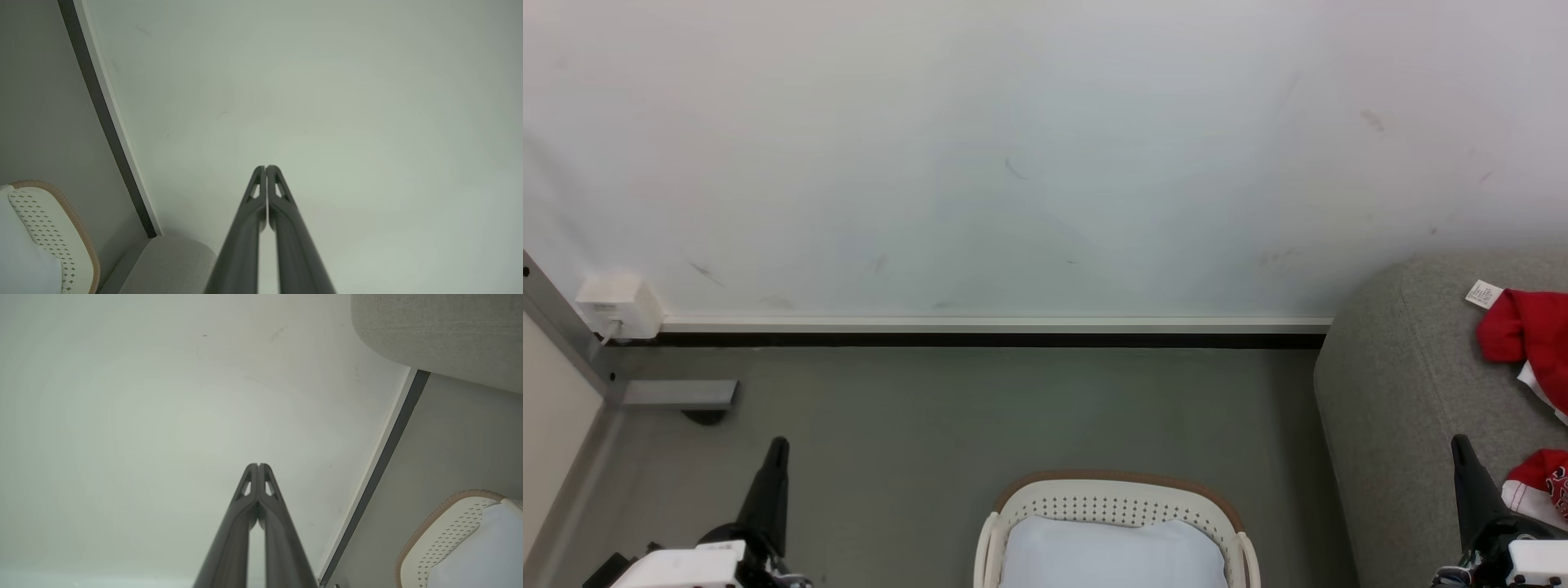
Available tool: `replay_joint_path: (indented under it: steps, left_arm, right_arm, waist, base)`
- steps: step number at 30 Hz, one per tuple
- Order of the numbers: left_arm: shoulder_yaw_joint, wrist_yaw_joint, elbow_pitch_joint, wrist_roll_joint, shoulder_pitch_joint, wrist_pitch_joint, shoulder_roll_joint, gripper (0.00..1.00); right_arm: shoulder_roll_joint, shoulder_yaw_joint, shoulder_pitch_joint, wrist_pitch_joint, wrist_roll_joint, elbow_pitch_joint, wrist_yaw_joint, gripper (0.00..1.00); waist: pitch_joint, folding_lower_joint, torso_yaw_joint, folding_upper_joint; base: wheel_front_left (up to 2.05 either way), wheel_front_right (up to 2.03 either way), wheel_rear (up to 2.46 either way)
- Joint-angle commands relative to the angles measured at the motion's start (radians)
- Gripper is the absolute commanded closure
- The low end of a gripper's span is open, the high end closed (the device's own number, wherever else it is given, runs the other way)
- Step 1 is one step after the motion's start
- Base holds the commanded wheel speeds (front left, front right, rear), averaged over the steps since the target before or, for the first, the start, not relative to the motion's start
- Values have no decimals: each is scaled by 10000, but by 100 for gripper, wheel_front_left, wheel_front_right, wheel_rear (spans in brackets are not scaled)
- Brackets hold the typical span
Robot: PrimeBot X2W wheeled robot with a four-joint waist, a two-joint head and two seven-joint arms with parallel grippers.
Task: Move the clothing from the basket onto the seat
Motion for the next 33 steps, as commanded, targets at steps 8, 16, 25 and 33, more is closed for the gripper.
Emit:
replay_joint_path:
  steps: [8,16,25,33]
  left_arm:
    - [18,-40,-34,-126,-92,46,24,100]
    - [17,-40,-33,-127,-91,45,24,100]
    - [16,-40,-34,-128,-90,44,24,100]
    - [16,-40,-34,-128,-90,44,24,100]
  right_arm:
    - [3,-39,-122,41,-4,-48,-21,100]
    - [12,-51,-124,54,-20,-47,-21,100]
    - [24,-65,-125,65,-36,-46,-21,100]
    - [31,-75,-127,77,-48,-45,-21,100]
  waist:
    - [0,0,-1,0]
    - [0,0,-1,0]
    - [0,0,-1,0]
    - [0,0,-1,0]
  base:
    - [0,0,0]
    - [0,0,0]
    - [0,0,0]
    - [0,0,0]
